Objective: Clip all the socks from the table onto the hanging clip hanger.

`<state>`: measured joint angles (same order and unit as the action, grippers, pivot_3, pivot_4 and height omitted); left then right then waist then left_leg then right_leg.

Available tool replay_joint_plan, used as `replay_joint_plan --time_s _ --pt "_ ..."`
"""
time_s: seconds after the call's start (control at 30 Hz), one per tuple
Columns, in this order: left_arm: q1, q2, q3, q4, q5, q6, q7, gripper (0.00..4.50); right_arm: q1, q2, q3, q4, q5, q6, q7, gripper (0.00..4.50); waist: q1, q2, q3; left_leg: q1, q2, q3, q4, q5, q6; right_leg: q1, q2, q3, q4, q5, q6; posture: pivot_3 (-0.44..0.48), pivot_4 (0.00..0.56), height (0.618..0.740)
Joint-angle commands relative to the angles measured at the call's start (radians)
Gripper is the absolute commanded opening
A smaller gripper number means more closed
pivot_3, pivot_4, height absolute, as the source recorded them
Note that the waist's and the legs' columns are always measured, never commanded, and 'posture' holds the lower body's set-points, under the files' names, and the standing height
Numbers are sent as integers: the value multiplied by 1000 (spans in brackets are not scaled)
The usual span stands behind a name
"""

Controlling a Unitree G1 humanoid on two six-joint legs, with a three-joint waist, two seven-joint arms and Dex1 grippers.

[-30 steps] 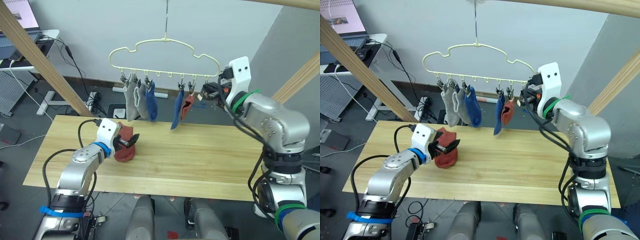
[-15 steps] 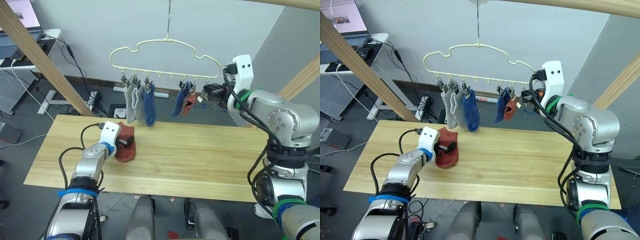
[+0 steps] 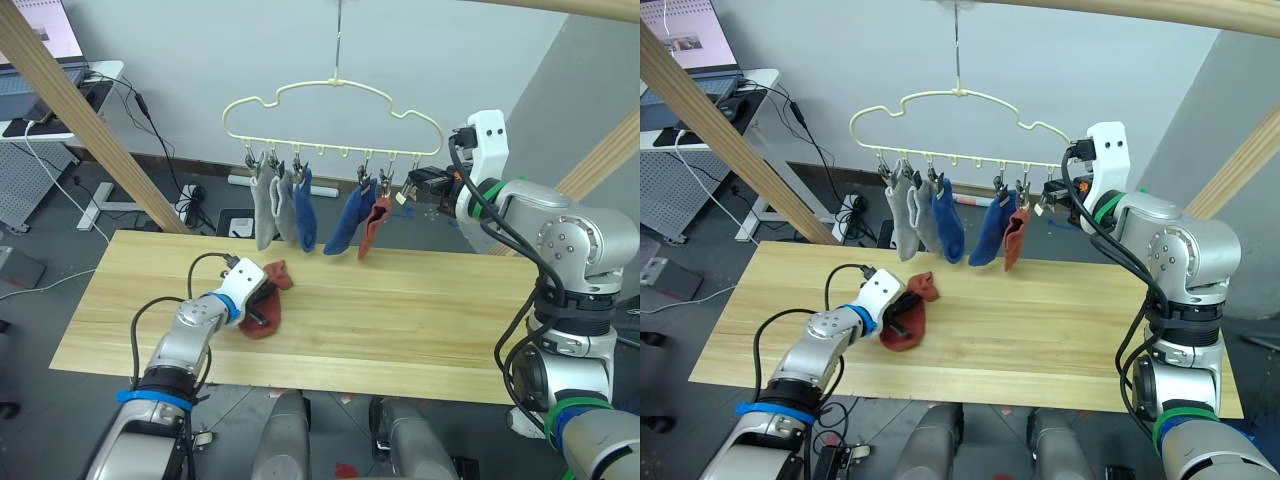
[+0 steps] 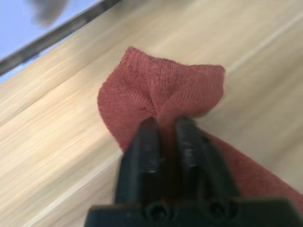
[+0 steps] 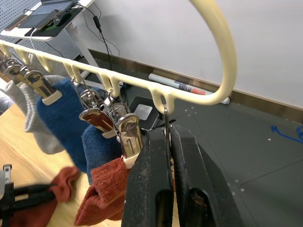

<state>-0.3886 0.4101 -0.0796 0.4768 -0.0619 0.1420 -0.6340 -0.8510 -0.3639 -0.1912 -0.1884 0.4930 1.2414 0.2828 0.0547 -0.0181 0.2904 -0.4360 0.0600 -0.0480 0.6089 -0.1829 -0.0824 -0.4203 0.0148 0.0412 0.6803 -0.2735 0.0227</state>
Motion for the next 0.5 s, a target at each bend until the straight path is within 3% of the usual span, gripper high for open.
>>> replay_joint_plan --time_s 0.03,0.13,0.3,0.5 --pt "-2 -63 10 -164 -102 2 -69 15 -11 -21 -18 22 16 48 6 0 0 -1 1 -1 0 0 1 0 0 0 0 0 0 0 0 143 286 740" --pt "11 -105 7 -320 -200 44 -149 15 -46 2 -94 54 48 152 -12 0 -3 -2 1 -2 1 0 1 0 0 -1 1 -1 0 0 -1 134 284 740" --pt "30 -148 -27 -568 -322 102 -204 15 -154 121 -350 118 86 359 -102 0 -8 -2 1 -1 1 -1 0 0 0 -1 1 -1 0 3 -5 128 281 740" --pt "9 -182 -67 -600 -308 100 -180 15 -171 161 -445 163 180 373 -237 0 -7 -2 1 -1 0 0 0 0 0 -1 1 0 0 2 -3 123 279 740"
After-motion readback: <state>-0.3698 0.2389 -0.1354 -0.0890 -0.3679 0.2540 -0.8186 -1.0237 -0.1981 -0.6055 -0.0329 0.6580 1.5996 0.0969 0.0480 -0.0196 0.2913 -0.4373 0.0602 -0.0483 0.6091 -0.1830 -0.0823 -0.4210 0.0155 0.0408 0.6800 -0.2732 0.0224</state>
